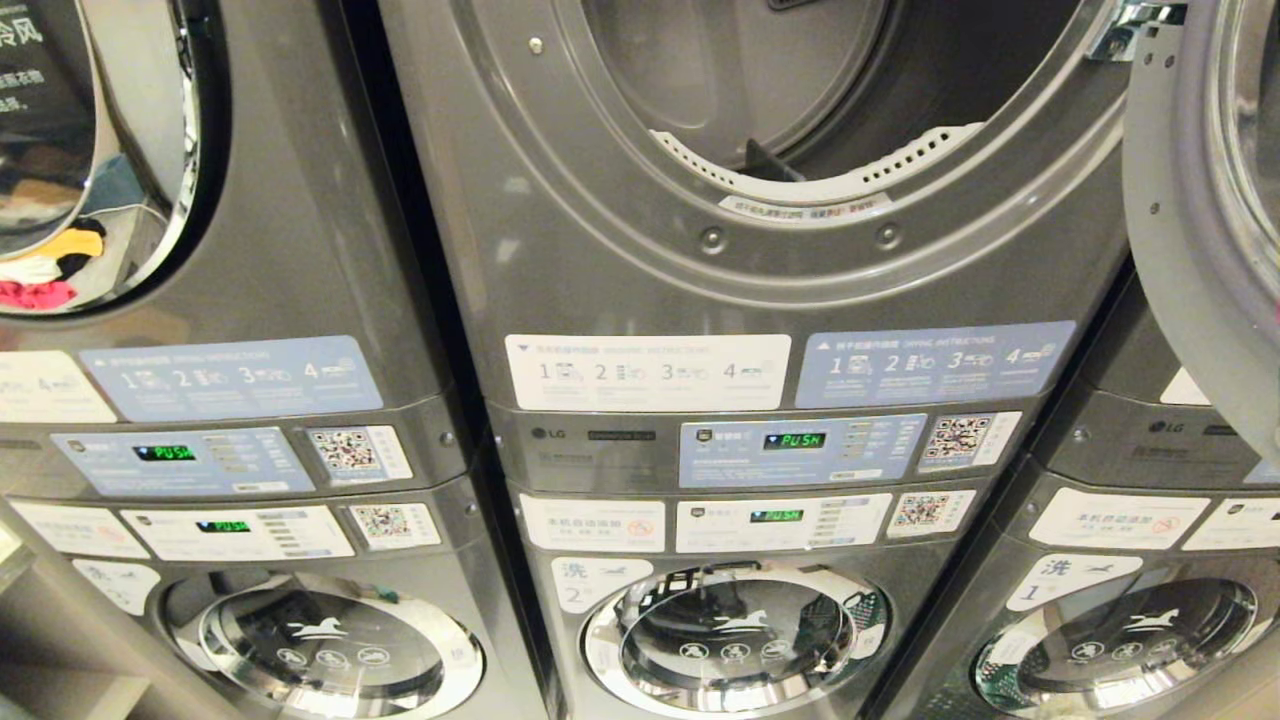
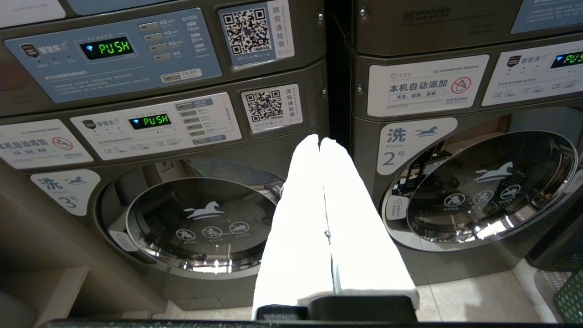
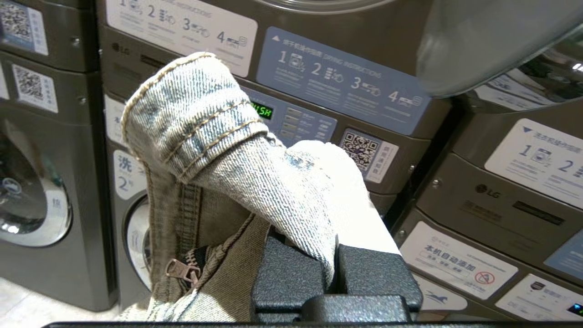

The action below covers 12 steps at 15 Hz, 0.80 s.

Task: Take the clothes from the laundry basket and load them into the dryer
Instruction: Put the clothes in the dryer

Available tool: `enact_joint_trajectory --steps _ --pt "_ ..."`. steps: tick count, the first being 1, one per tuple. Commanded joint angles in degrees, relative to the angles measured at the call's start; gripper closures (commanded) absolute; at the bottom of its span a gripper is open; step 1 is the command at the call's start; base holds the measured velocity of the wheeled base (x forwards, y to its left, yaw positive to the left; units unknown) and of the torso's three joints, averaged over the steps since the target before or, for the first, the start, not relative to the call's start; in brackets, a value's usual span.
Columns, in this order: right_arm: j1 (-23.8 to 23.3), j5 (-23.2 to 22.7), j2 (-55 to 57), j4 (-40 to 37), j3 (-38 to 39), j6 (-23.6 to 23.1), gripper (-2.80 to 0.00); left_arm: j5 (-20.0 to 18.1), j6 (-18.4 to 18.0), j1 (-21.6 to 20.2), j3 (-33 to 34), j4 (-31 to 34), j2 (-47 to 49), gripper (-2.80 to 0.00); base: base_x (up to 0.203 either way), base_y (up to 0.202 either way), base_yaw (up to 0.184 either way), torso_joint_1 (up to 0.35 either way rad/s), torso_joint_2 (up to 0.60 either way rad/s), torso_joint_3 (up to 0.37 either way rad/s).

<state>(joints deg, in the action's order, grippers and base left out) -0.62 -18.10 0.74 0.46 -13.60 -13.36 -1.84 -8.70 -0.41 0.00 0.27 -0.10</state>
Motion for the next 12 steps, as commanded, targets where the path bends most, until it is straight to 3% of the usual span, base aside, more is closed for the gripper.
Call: enact_joint_trajectory --steps 1,8,12 --pt "0.0 -0.3 0.0 0.0 0.3 -0.4 0.00 0.0 0.0 0.0 0.1 0.0 0.1 0.00 0.000 0.000 0.000 0.000 0.00 0.000" --pt "0.0 0.2 -0.5 -0.4 1.7 -2.1 0.00 0.0 0.0 0.0 0.1 0.0 0.1 0.00 0.000 0.000 0.000 0.000 0.00 0.000" --pt "0.0 0.4 -0.6 -0.4 2.1 -2.6 0.00 0.1 0.0 0.0 0.1 0.0 0.1 0.00 0.003 0.138 -0.003 0.003 0.00 0.004"
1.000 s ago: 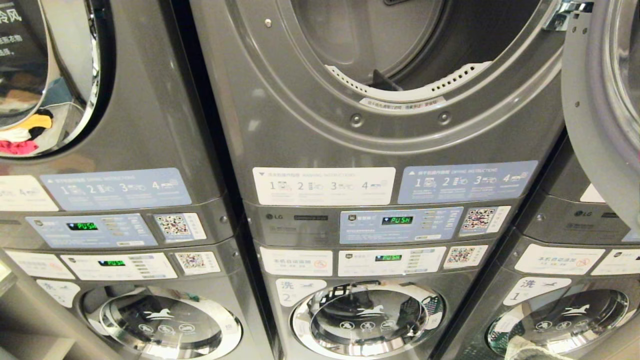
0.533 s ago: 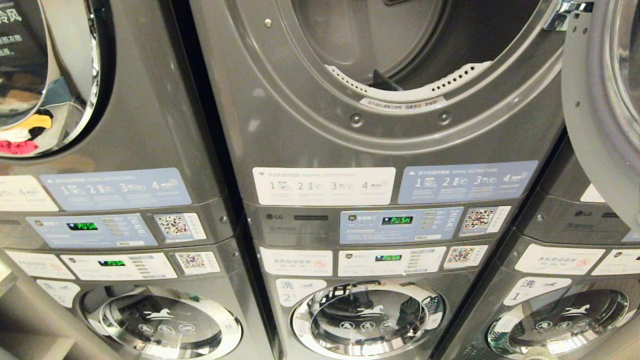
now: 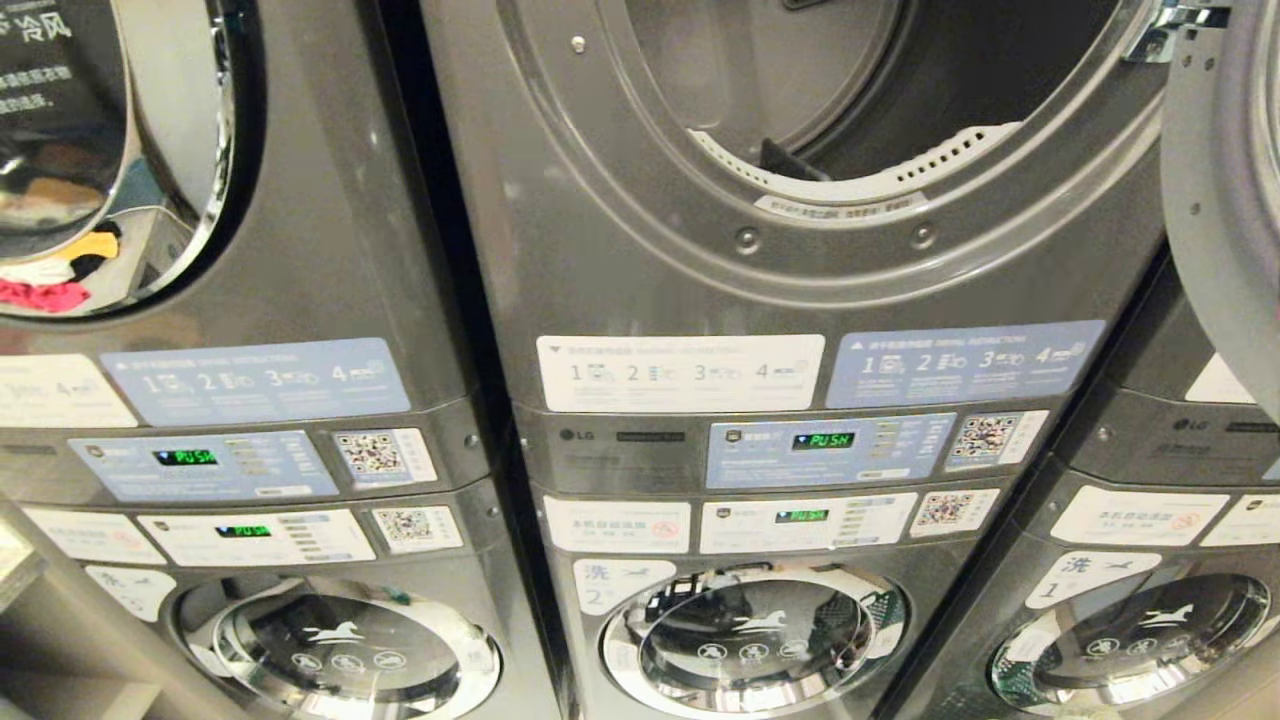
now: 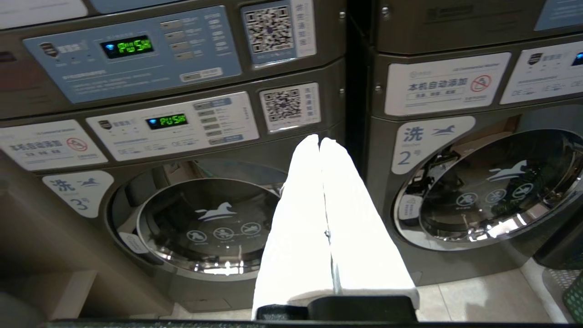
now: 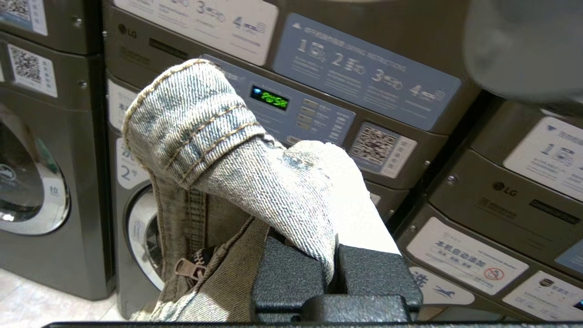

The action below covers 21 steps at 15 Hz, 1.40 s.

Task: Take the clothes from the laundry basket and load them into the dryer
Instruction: Put the clothes in the dryer

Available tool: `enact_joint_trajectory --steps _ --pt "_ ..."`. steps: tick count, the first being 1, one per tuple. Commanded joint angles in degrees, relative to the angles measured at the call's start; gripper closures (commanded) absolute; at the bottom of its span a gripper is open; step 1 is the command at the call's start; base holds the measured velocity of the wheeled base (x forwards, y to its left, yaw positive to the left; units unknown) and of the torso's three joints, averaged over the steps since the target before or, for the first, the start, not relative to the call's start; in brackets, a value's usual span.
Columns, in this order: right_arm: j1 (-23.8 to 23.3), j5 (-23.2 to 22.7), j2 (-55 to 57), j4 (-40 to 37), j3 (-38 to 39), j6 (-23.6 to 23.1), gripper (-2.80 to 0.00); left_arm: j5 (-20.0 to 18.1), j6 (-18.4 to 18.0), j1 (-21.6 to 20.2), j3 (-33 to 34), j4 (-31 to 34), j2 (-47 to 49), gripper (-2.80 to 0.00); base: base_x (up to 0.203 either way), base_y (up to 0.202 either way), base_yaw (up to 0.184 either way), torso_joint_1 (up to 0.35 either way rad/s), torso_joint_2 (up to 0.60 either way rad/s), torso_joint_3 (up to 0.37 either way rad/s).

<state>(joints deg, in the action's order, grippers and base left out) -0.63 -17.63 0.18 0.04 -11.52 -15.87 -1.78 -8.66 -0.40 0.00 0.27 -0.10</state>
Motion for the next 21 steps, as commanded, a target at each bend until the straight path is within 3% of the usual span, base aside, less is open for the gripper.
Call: enact_joint_trajectory --steps 1,7,11,21 --pt "0.0 0.0 0.0 0.0 0.0 -0.3 0.00 -0.1 0.0 0.0 0.1 0.0 0.1 0.00 0.000 0.198 -0.003 -0.001 0.01 0.002" --pt "0.0 0.9 0.0 0.0 -0.1 -0.5 0.00 0.0 -0.1 0.0 0.1 0.0 0.1 0.00 0.000 0.194 -0.001 0.004 0.00 0.001" --pt "0.0 6.1 1.2 -0.1 -1.2 -0.3 0.00 0.0 -0.1 0.0 0.1 0.1 0.1 0.00 0.000 0.171 0.000 0.001 0.00 0.002" --pt "-0.2 7.1 21.1 0.1 -15.4 0.3 0.00 0.0 -0.4 0.0 0.1 0.0 0.1 0.00 0.030 0.000 0.000 -0.001 0.00 0.000"
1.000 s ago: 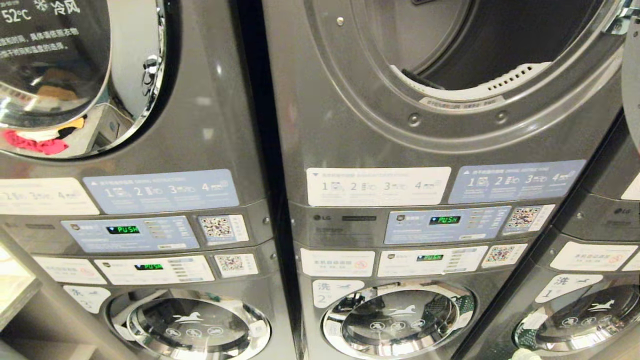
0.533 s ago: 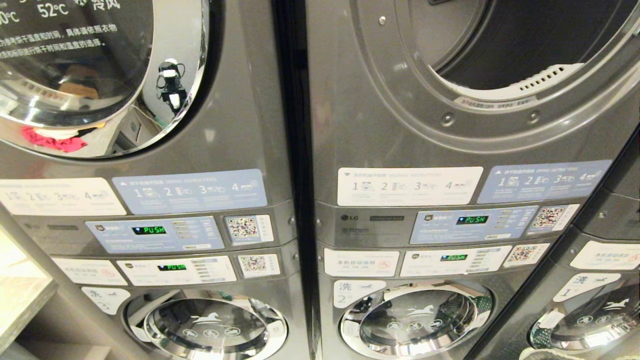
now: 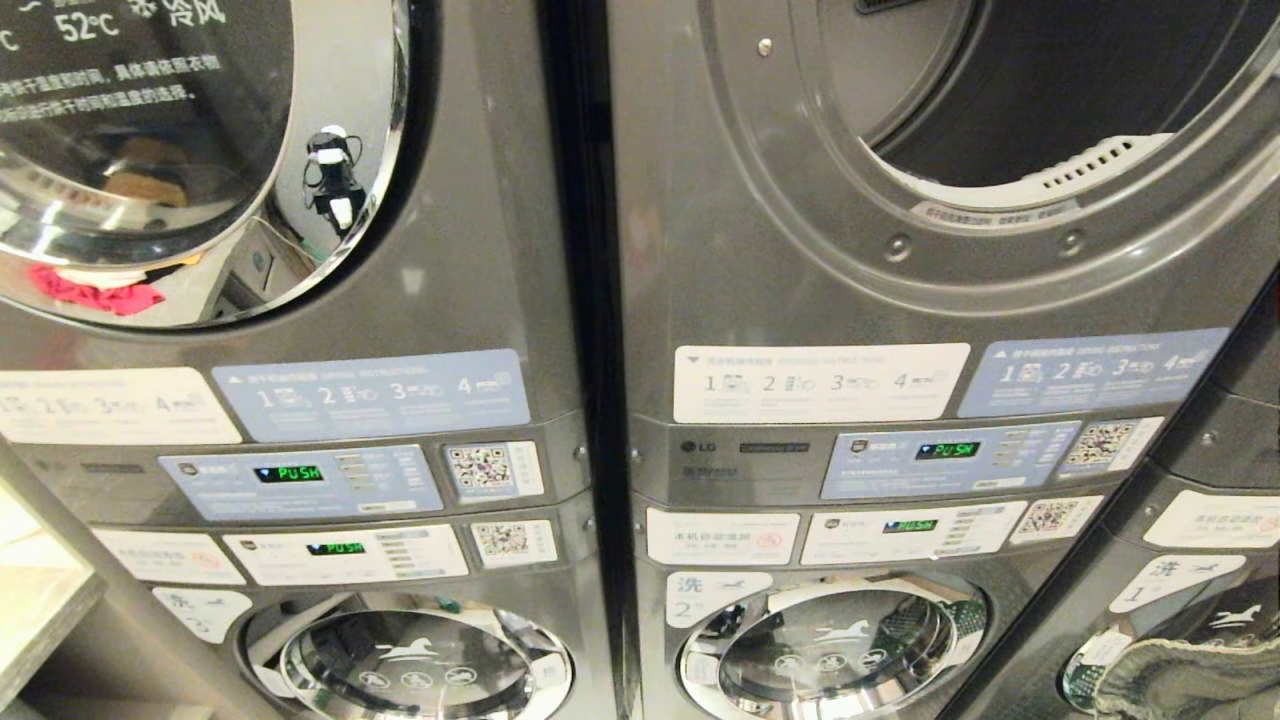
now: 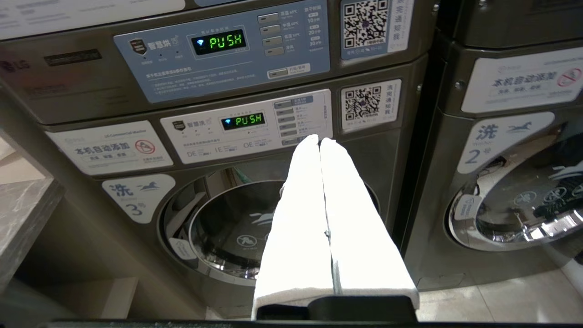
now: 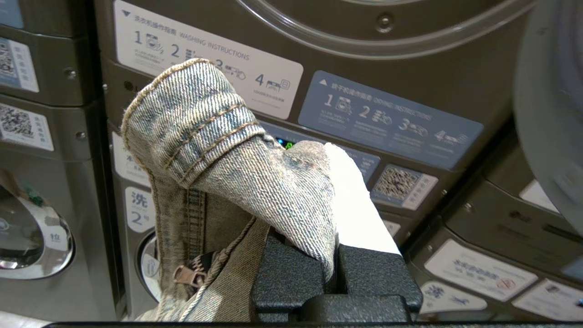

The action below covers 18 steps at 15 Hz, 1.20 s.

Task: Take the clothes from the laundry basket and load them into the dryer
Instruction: Put the clothes in the dryer

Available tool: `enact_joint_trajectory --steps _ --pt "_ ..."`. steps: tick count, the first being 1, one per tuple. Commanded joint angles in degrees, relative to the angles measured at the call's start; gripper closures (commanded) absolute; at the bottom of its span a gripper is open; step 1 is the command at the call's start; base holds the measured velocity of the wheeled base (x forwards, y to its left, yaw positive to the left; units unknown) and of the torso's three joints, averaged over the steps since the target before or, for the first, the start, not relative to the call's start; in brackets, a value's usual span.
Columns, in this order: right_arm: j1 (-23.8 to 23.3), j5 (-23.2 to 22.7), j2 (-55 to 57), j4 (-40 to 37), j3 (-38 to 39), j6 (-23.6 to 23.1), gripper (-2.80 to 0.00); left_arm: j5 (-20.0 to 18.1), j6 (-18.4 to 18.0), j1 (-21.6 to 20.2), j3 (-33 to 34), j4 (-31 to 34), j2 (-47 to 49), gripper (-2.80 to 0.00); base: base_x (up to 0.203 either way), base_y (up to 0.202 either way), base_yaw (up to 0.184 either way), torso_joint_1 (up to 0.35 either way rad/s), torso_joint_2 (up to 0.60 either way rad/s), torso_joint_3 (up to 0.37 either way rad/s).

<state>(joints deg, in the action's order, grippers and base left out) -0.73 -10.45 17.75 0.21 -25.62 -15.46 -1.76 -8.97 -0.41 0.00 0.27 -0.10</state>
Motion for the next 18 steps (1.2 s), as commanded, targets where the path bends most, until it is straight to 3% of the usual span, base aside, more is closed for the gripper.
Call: enact_joint_trajectory --steps 1,11,14,18 --pt "-0.1 -0.1 4.4 0.0 -2.1 -0.1 0.00 0.0 -0.1 0.0 0.1 0.0 0.1 0.00 0.189 0.000 -0.001 0.017 0.00 0.002" --pt "-0.2 -0.2 12.2 0.1 -11.3 -0.6 0.00 0.1 0.2 0.0 0.1 0.0 0.1 0.00 0.197 0.000 -0.001 0.005 0.00 0.001" --pt "-0.2 -0.1 16.3 0.5 -18.2 -0.4 0.00 0.1 0.2 0.0 0.1 0.0 0.1 0.00 0.148 0.000 0.003 0.010 0.00 0.001" --pt "-0.2 1.4 26.0 9.5 -25.4 -0.6 0.00 0.1 0.3 0.0 0.1 0.0 0.1 0.00 0.000 0.000 0.000 0.001 0.01 0.002"
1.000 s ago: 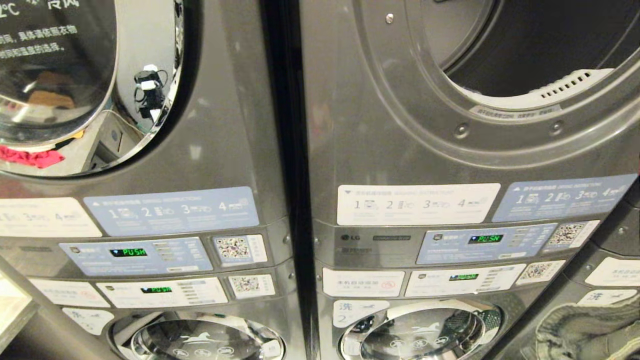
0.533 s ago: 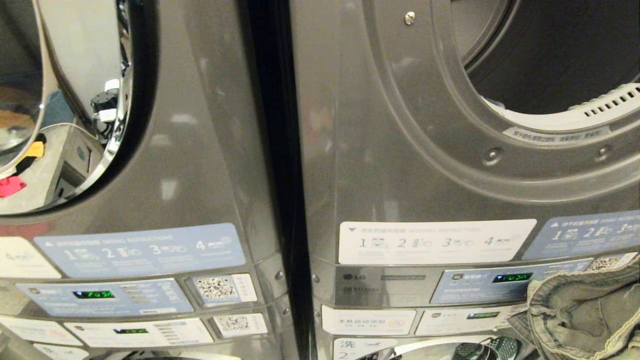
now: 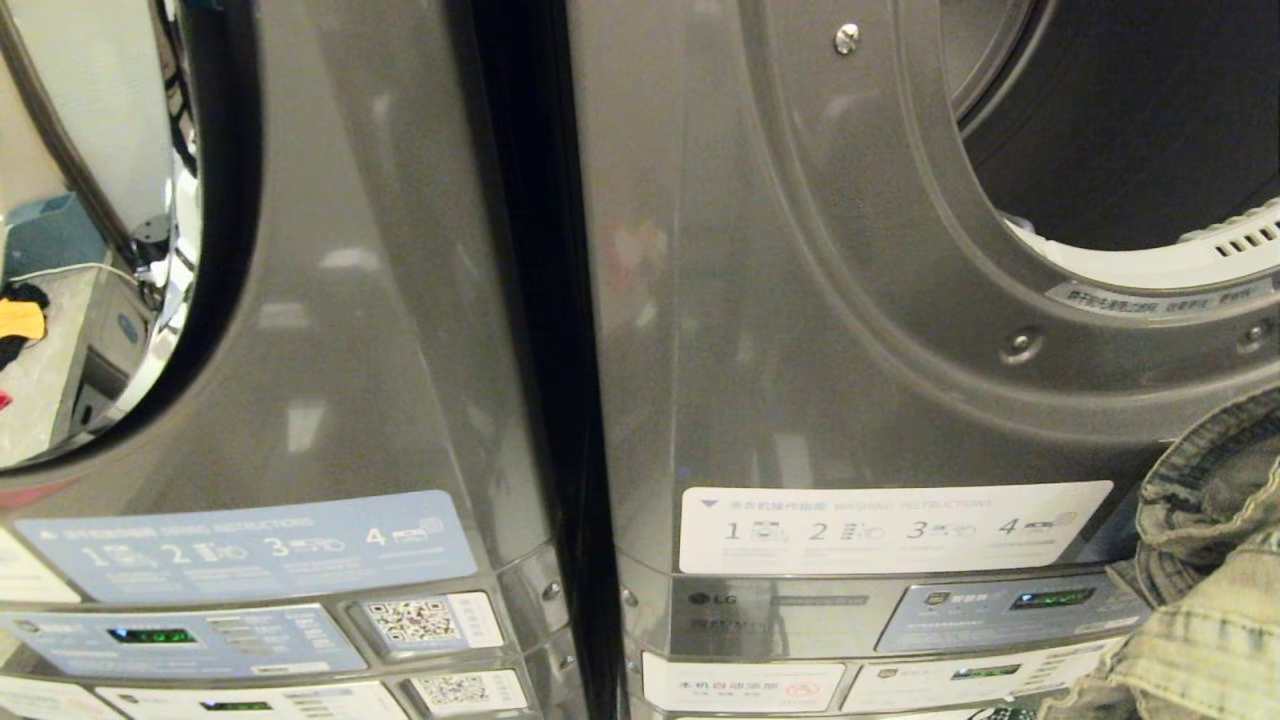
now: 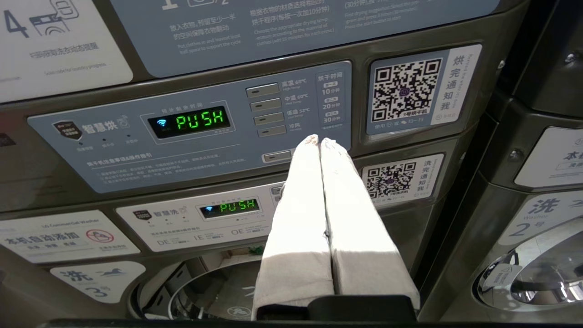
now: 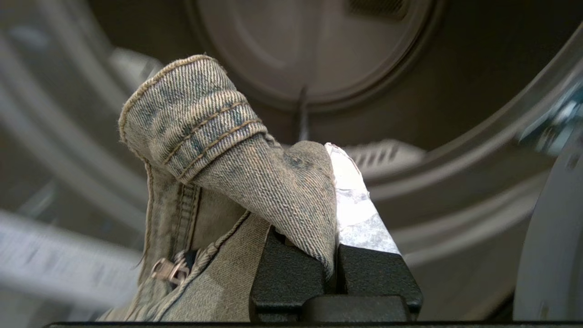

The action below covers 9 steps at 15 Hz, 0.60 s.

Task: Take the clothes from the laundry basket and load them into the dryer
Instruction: Put the clothes in the dryer

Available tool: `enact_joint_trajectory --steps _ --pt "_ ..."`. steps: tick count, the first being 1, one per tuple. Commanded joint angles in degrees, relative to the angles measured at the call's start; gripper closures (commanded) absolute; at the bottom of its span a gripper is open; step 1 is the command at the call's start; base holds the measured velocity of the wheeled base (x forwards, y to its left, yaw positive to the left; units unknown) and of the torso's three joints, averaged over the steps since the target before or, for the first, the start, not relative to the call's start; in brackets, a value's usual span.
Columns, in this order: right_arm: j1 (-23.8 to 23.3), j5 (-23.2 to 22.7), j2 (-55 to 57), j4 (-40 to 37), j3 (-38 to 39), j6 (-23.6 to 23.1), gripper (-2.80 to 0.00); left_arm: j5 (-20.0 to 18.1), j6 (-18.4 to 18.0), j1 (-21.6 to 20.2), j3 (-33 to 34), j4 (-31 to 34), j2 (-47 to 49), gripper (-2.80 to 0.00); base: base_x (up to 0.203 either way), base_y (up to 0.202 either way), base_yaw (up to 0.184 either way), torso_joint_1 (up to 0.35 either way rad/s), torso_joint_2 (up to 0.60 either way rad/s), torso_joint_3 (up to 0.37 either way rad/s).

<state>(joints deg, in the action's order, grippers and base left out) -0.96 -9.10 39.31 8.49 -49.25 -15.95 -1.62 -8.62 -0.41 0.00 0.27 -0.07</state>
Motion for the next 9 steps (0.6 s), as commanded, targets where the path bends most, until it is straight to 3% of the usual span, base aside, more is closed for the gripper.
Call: enact_joint_trajectory --steps 1,5,9 --pt "0.0 0.9 7.3 3.6 -3.9 -0.1 0.00 0.0 0.0 0.0 0.1 0.0 0.1 0.00 0.000 0.000 0.000 0.000 0.00 0.000" --pt "0.0 4.6 20.1 17.3 -13.3 -0.3 0.00 0.1 0.4 0.0 0.1 0.1 0.1 0.00 0.000 0.000 0.000 0.000 0.00 0.000" --pt "0.2 8.7 31.8 25.2 -33.8 -2.7 0.00 0.6 1.8 0.0 0.1 0.0 0.1 0.00 0.000 0.000 0.000 0.000 0.00 0.000"
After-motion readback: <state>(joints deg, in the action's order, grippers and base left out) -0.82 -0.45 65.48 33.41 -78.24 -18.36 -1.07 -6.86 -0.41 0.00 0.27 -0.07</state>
